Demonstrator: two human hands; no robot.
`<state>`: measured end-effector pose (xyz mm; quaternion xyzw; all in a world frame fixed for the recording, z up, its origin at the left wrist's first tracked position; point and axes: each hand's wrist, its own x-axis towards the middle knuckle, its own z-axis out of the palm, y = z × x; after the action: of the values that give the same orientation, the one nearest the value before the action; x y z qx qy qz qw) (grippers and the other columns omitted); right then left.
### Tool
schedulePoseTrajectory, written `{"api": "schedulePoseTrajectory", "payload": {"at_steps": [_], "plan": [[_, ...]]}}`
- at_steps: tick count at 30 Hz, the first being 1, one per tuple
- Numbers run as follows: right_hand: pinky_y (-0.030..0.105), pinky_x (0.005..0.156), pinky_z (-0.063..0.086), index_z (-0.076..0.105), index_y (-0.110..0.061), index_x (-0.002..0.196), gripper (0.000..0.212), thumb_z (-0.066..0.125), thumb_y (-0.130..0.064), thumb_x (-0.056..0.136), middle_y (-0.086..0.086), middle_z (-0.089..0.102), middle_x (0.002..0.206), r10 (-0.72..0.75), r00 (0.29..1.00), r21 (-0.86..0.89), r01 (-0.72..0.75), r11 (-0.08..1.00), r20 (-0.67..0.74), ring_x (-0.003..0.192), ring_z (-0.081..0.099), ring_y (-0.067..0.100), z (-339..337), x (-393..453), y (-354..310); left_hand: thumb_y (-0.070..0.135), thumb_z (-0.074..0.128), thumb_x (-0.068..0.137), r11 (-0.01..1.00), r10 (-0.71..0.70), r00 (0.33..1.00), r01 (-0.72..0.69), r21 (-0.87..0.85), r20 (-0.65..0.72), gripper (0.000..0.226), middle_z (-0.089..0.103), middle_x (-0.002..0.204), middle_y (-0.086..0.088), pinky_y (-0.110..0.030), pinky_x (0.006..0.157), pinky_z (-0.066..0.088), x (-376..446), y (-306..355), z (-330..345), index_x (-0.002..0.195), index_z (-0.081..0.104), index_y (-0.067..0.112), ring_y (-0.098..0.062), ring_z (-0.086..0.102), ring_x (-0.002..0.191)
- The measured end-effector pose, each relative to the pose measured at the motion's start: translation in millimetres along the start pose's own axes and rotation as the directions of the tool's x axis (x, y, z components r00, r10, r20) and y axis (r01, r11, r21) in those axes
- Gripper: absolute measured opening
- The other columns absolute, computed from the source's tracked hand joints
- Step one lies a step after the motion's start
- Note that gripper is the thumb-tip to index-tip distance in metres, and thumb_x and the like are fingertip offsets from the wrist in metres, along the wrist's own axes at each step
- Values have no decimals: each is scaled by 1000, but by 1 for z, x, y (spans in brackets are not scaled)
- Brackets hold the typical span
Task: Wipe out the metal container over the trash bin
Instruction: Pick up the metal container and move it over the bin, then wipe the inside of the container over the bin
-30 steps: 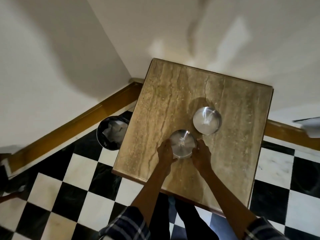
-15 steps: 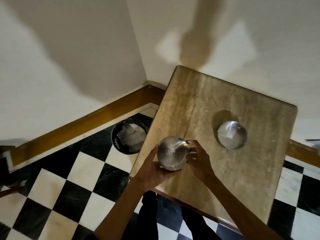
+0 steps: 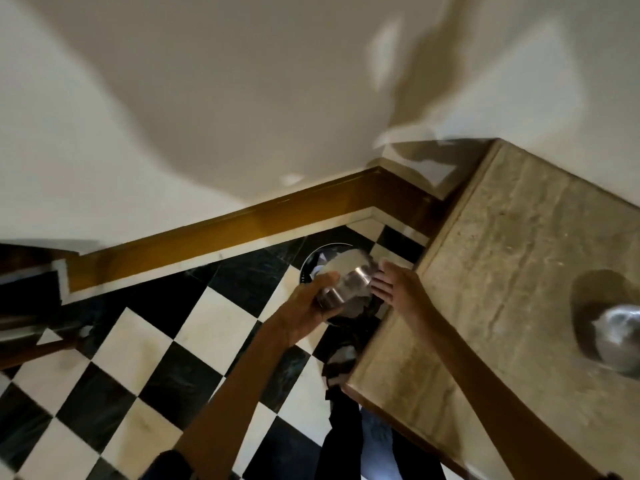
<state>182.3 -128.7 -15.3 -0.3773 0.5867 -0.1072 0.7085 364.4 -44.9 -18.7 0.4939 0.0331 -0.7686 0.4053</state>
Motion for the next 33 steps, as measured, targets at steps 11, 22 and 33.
{"api": "schedulePoseTrajectory", "payload": {"at_steps": [11,22,33], "plan": [[33,89,54,52,-24,127,38,33,-47,103,7,56,123,-95,995,-184,99,978,34,121,57,29,22,68,35,51,95,52,180,464,879,-216,960,110,131,31,157,-4,-42,118,34,78,-7,-49,155,23,16,-22,34,140],[44,124,26,10,-15,158,84,26,-67,94,5,7,168,-525,810,-750,513,417,263,157,5,18,21,15,34,55,92,51,31,570,790,-294,955,224,125,30,153,-4,-47,108,46,67,-21,-46,149,25,17,-24,38,135],[48,126,17,15,-5,156,97,21,-75,89,17,13,166,-406,736,-827,553,-101,541,156,8,31,30,-4,45,65,83,60,-49,617,718,-375,926,323,119,37,153,-14,-41,117,37,63,-27,-45,149,31,6,-27,37,140]]}}
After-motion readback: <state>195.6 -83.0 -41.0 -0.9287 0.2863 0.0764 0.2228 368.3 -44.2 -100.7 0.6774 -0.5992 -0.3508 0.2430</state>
